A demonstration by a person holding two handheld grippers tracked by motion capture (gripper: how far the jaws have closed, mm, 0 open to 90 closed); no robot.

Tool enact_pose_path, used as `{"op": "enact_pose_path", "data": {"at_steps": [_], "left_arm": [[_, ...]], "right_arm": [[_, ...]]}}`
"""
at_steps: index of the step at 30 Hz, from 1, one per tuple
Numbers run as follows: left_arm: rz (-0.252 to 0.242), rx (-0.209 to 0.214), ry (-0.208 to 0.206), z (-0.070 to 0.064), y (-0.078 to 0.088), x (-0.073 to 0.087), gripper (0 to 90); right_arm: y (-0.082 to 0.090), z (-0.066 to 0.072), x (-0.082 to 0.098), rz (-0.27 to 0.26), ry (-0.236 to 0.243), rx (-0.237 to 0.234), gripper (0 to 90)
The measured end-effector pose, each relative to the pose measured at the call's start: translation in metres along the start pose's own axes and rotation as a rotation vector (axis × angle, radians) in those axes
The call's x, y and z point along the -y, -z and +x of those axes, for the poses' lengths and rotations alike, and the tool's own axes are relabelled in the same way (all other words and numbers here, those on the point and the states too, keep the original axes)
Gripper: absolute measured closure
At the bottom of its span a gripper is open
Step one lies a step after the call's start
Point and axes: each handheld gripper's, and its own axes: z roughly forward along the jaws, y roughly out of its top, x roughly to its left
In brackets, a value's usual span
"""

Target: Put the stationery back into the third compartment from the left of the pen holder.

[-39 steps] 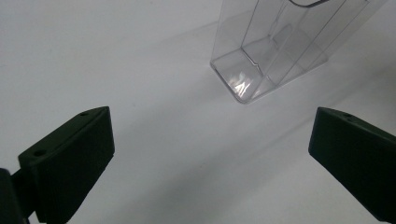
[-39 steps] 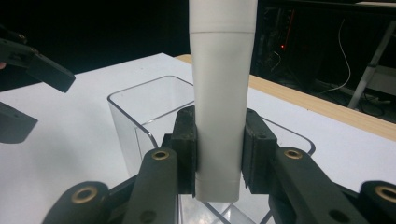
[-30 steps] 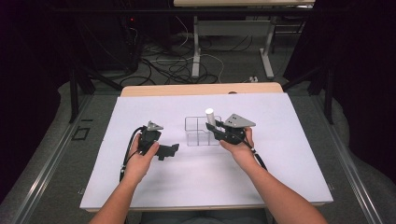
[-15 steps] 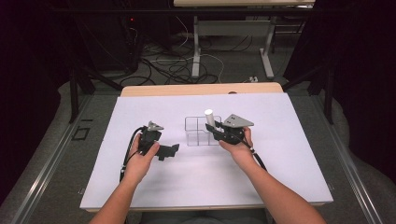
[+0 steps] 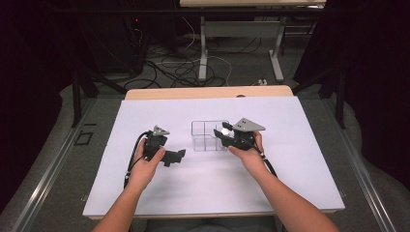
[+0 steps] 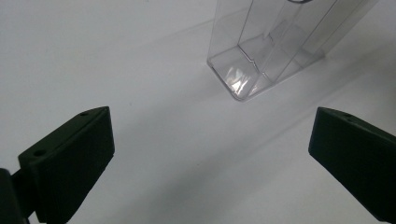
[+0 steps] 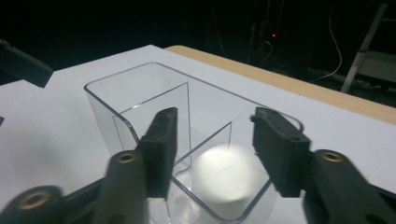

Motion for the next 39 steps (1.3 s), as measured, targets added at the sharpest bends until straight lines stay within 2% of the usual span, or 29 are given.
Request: {"op": "enact_pose_path", "data": {"at_steps": [4,10,12,13,15,17,22,26,30,34,39], "left_arm": [[0.002,-0.001,0.001,0.000,0.000,0.000,0.4],[0.003,-0.005,-0.002,0.000,0.000,0.000,0.4],[-0.002,-0.005,0.003,0.001,0.000,0.001,0.4],[-0.004,-0.009,0.000,0.001,0.001,0.001,0.4],[0.000,-0.009,0.005,0.002,0.001,0.001,0.4],[-0.006,-0.013,0.007,0.003,0.001,0.001,0.4],[-0.010,-0.019,0.010,0.004,0.003,0.001,0.3],[-0.015,-0.020,0.013,0.005,0.003,0.001,0.4],[-0.013,-0.022,0.021,0.006,0.004,0.001,0.4],[-0.016,-0.023,0.018,0.008,0.004,0.002,0.4],[-0.020,-0.026,0.029,0.010,0.006,0.002,0.4]], "right_arm": [[0.009,0.000,-0.005,-0.007,-0.017,-0.008,41.9],[0.024,0.002,-0.011,-0.016,-0.008,0.007,39.8],[0.030,0.001,-0.013,-0.007,-0.017,0.010,36.8],[0.032,0.001,-0.013,-0.014,-0.014,0.022,32.6],[0.037,-0.002,-0.013,0.014,-0.027,0.035,28.4],[0.041,-0.005,-0.013,0.012,-0.038,0.037,24.4],[0.054,-0.014,-0.011,0.072,-0.047,0.064,15.4],[0.066,-0.021,-0.011,0.094,-0.067,0.114,10.8],[0.071,-0.025,-0.012,0.112,-0.061,0.141,8.6],[0.075,-0.032,-0.009,0.165,-0.101,0.166,1.8],[0.081,-0.044,-0.002,0.200,-0.085,0.195,0.0]]}}
